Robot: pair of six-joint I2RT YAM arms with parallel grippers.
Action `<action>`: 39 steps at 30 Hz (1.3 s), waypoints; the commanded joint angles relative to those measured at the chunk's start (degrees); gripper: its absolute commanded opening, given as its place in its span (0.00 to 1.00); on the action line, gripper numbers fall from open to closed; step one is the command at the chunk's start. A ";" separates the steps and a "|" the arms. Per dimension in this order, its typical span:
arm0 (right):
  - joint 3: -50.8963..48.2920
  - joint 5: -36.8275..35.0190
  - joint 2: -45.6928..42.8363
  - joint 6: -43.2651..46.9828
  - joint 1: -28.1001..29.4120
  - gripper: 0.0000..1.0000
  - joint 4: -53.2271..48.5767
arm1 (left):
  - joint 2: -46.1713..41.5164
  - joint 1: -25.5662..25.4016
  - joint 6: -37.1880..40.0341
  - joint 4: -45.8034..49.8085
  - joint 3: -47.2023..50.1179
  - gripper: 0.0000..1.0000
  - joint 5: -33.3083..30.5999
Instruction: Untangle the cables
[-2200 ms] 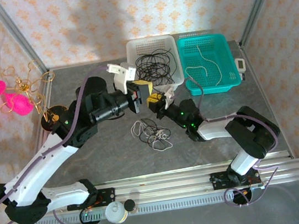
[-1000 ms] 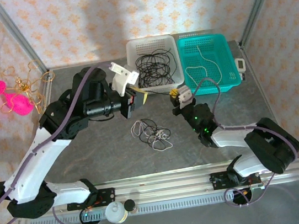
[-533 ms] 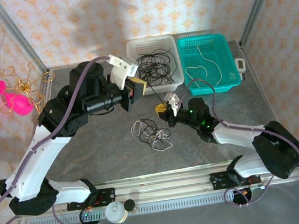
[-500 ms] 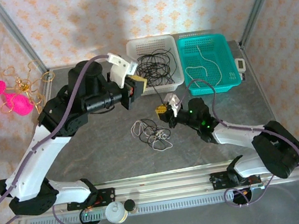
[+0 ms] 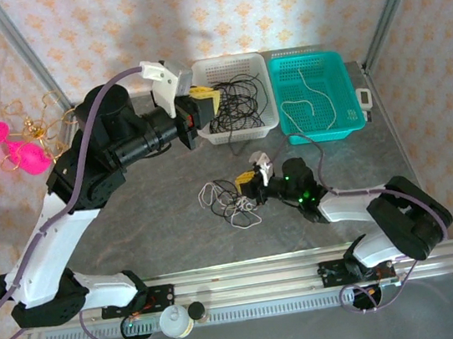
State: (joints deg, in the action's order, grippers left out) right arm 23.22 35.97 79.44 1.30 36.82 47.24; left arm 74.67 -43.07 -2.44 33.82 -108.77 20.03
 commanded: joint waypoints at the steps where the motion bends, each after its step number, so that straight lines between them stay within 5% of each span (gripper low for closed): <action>1: -1.28 -4.06 -4.37 -2.87 -0.65 0.29 3.46 | -0.36 0.36 1.47 -2.11 -0.08 0.00 -1.25; 14: -4.59 -3.95 -17.81 -5.80 -3.38 0.39 -1.65 | 0.00 0.45 1.69 -1.34 2.06 0.00 0.63; 21: -2.55 -12.79 -16.86 -7.05 -3.57 0.44 -9.69 | -0.30 0.40 1.65 -1.64 2.73 0.00 -0.37; 29: -6.48 -19.18 -15.45 -13.33 -3.77 0.56 -5.68 | -0.60 0.39 1.73 -1.67 2.69 0.00 0.12; 39: 1.21 -8.93 -25.16 0.48 -3.46 0.45 -18.04 | -1.88 0.37 2.44 -0.71 5.83 0.00 -1.70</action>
State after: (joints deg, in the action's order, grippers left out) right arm 20.08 24.01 57.56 -4.08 33.28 34.04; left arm 74.08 -43.07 -1.34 33.58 -104.20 19.16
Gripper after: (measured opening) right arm 0.449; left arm 0.040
